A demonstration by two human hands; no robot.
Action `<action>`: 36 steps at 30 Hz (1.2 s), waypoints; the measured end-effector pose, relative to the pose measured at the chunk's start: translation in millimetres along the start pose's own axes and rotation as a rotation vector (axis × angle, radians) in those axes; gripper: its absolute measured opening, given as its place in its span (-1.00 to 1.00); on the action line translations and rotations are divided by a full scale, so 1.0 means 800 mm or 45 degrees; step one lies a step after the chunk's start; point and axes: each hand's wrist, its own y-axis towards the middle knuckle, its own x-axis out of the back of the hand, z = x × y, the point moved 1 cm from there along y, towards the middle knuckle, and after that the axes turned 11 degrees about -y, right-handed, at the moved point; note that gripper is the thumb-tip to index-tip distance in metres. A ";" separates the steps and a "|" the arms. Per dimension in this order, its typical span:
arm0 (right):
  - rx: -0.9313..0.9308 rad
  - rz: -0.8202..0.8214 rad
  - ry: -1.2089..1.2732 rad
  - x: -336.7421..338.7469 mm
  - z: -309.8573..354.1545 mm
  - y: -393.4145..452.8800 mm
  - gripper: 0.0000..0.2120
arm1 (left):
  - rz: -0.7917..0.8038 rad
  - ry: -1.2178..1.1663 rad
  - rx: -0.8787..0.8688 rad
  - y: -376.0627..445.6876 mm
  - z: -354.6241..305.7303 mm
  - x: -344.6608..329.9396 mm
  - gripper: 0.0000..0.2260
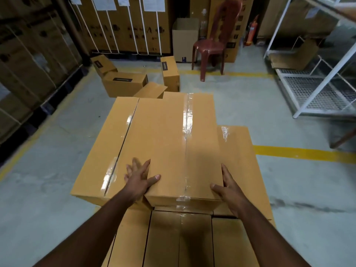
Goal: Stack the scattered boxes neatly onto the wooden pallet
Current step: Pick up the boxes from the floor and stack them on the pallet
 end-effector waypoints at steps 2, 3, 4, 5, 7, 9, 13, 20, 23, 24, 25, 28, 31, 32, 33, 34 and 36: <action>-0.022 0.003 -0.027 -0.012 -0.025 0.002 -0.13 | 0.017 0.205 -0.019 0.007 0.017 -0.007 -0.24; -0.038 -0.015 -0.030 -0.017 -0.035 0.002 -0.14 | 0.015 0.272 -0.042 0.008 0.023 -0.012 -0.25; -0.058 -0.039 -0.026 -0.020 -0.042 0.002 -0.15 | 0.010 0.300 -0.073 0.008 0.029 -0.016 -0.26; -0.073 -0.057 -0.019 -0.021 -0.045 0.002 -0.15 | 0.007 0.302 -0.105 0.007 0.033 -0.020 -0.25; -0.082 -0.052 -0.024 -0.022 -0.044 0.004 -0.15 | 0.016 0.286 -0.132 0.006 0.038 -0.020 -0.20; -0.085 -0.038 -0.016 -0.020 -0.041 0.004 -0.15 | 0.071 0.312 -0.123 0.006 0.041 -0.016 -0.11; -0.201 -0.031 -0.013 -0.028 -0.042 -0.008 -0.27 | 0.205 0.474 -0.113 0.004 0.042 -0.008 0.04; -0.220 -0.165 0.163 -0.029 -0.055 -0.032 -0.40 | 0.260 0.885 -0.115 0.001 0.040 -0.005 0.32; -0.191 -0.161 0.198 -0.028 -0.055 -0.038 -0.38 | 0.320 0.936 -0.135 -0.003 0.038 -0.010 0.44; -0.187 -0.149 0.205 -0.030 -0.053 -0.039 -0.37 | 0.332 0.918 -0.129 -0.005 0.038 -0.012 0.47; -0.184 -0.135 0.211 -0.033 -0.052 -0.040 -0.35 | 0.329 0.884 -0.122 -0.006 0.037 -0.013 0.48; -0.164 -0.123 0.221 -0.043 -0.050 -0.040 -0.31 | 0.308 0.794 -0.124 -0.010 0.032 -0.014 0.43; -0.138 -0.189 0.168 -0.048 -0.047 -0.044 -0.32 | 0.295 0.785 -0.165 -0.018 0.031 -0.017 0.33; -0.127 -0.220 0.122 -0.048 -0.046 -0.046 -0.32 | 0.283 0.794 -0.187 -0.022 0.032 -0.019 0.29; -0.115 -0.249 0.060 -0.048 -0.045 -0.048 -0.32 | 0.266 0.804 -0.207 -0.026 0.033 -0.024 0.26; -0.101 -0.270 -0.014 -0.048 -0.045 -0.050 -0.31 | 0.242 0.811 -0.218 -0.030 0.036 -0.028 0.22; -0.076 -0.286 -0.154 -0.049 -0.043 -0.055 -0.25 | 0.183 0.804 -0.221 -0.040 0.041 -0.037 0.16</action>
